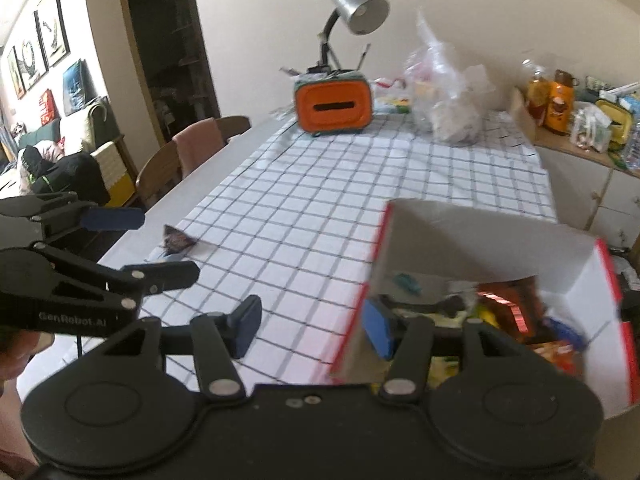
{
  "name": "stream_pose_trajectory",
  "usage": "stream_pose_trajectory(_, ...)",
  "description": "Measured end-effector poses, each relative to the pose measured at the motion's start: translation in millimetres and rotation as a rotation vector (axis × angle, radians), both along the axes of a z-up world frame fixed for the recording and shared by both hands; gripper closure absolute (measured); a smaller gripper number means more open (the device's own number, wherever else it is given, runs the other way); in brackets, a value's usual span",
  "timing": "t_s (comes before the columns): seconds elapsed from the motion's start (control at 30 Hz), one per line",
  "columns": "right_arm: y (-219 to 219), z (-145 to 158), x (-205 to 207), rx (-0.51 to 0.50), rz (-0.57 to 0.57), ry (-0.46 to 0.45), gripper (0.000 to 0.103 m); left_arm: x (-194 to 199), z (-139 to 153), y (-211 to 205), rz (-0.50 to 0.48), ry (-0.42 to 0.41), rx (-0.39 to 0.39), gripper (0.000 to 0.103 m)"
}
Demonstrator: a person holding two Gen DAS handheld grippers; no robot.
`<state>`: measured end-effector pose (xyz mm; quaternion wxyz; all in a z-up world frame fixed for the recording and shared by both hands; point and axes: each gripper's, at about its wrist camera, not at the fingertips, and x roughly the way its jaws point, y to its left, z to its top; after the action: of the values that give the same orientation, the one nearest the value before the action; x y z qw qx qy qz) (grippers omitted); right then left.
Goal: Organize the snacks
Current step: 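Move both grippers back to the remaining snacks on the table, then grasp the brown M&M's packet with the left gripper while the right grasps the blue cookie pouch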
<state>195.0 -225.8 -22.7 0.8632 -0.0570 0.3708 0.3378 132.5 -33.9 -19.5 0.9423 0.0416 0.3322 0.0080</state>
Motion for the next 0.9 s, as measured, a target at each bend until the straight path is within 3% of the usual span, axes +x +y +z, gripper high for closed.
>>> stream_pose_trajectory(0.23, 61, -13, -6, 0.005, 0.042, 0.034, 0.046, -10, -14, 77, 0.076, 0.014, 0.026, 0.018)
stream_pose_trajectory(0.47, 131, -36, -8, -0.052, 0.130, 0.075, 0.046, -1, -35, 151, 0.141, 0.063, -0.009, 0.018)
stream_pose_trajectory(0.9, 248, -93, -6, -0.253, 0.335, 0.052, 0.046, 41, -72, 223, 0.200, 0.130, -0.045, 0.018)
